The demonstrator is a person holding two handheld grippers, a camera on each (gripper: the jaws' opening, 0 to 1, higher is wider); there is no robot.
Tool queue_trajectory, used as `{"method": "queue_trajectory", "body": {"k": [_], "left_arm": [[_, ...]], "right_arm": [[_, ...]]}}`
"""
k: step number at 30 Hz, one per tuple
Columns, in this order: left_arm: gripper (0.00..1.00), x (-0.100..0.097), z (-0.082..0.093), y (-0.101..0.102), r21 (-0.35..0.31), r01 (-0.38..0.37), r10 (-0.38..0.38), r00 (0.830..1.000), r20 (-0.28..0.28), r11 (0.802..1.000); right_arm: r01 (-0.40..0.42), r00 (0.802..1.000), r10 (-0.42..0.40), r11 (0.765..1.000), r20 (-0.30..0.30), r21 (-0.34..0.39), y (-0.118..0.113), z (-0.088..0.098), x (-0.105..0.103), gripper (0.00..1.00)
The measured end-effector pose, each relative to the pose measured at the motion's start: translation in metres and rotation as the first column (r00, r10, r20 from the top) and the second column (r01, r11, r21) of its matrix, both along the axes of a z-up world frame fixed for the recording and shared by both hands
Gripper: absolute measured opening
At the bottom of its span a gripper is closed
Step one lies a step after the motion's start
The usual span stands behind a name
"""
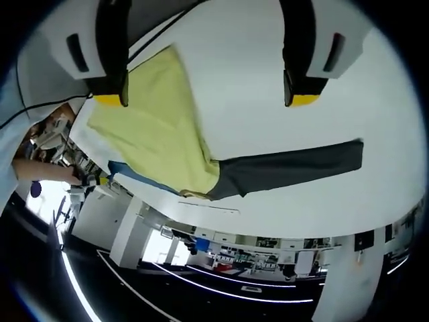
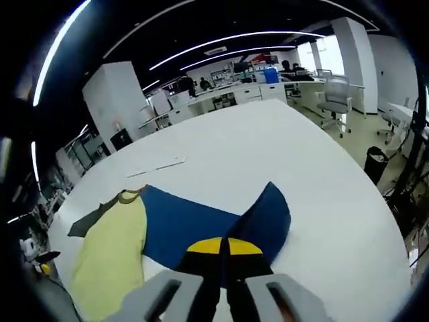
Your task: Fold the garment on the visible template until the final outline fits inside the template.
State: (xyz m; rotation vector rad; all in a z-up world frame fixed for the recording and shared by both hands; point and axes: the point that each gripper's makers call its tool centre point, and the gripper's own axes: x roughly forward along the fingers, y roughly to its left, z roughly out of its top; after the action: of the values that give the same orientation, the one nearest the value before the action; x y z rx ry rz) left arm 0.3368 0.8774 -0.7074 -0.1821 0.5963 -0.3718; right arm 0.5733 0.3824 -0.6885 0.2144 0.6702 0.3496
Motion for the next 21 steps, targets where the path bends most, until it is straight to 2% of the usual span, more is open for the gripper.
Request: {"method": "queue_trajectory", "body": {"k": [5, 8, 16, 21], "left_arm": [[0.93, 0.002, 0.001, 0.001, -0.005, -0.004, 0.004, 1.000, 0.007, 1.000], [0.93, 0.003, 0.002, -0.001, -0.008, -0.004, 0.004, 1.000, 0.014, 1.000], [0.93, 0.004, -0.001, -0.009, -0.003, 0.023, -0.023, 1.000, 0.017, 1.000], [0.93, 0.001, -0.005, -0.013, 0.047, 0.063, -0.064, 0.998, 0.019, 0.997]], "right_arm": [[-0.065, 0.998, 0.065, 0.997, 0.008, 0.045, 0.041, 0.002, 0.010, 0.00], [-0.124, 0.992, 0.123, 0.991, 0.015, 0.054, 0.072, 0.002, 0.016, 0.00], [-0.217, 0.976, 0.216, 0.969, 0.021, 0.118, 0.143, 0.006, 0.023, 0.00], [-0.289, 0.957, 0.287, 0.950, 0.032, 0.115, 0.184, 0.010, 0.022, 0.00]]}}
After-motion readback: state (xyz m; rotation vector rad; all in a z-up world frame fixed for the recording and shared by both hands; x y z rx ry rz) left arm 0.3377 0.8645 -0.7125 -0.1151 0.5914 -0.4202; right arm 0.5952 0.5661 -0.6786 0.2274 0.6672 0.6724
